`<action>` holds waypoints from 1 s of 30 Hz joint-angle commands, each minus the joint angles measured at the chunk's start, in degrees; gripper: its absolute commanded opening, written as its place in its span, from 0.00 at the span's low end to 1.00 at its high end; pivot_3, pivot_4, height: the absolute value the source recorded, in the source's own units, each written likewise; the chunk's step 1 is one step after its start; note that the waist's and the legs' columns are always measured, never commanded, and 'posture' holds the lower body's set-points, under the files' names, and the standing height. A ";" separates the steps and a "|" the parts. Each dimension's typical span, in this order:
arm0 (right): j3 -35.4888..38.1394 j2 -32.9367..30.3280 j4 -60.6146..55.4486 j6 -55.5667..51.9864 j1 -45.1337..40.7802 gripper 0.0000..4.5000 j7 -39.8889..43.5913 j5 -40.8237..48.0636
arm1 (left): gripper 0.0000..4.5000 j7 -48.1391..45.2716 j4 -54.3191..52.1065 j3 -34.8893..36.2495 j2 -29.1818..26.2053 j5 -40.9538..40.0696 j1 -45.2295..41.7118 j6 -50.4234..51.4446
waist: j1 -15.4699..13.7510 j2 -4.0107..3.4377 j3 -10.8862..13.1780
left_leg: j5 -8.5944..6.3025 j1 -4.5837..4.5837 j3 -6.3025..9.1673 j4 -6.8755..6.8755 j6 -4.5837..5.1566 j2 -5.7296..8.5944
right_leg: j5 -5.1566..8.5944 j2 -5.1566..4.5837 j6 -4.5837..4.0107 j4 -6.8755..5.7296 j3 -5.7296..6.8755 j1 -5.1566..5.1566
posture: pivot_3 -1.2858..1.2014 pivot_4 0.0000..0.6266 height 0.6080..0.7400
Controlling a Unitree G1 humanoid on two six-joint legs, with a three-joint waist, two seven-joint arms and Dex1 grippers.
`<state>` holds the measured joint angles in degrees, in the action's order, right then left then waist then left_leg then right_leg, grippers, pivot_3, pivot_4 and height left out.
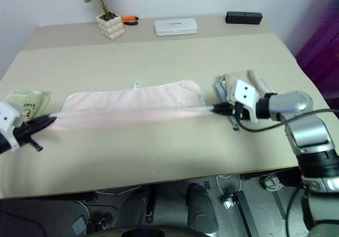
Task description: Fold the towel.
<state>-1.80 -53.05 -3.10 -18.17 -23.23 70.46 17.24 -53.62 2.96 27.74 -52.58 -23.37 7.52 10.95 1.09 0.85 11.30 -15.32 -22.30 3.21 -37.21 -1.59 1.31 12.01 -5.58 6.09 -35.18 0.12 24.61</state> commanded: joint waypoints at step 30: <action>-8.05 20.39 57.25 27.12 -33.14 0.06 -17.65 -20.67 | 0.07 3.05 30.75 -14.07 3.91 10.13 -29.22 -3.77 | 0.08 0.03 -0.04 | 0.05 -0.13 -0.05 0.02 -0.08 0.16 | -0.12 0.07 0.11 -0.07 0.01 0.18 | 0.52 0.24 1.00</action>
<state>-11.54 -32.24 52.89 7.78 -54.20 54.27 -3.15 -50.50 33.09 12.62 -47.85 -13.16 -21.23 6.81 1.17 0.88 11.27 -15.27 -22.43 3.17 -37.19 -1.67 1.47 11.89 -5.51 6.20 -35.25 0.13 24.79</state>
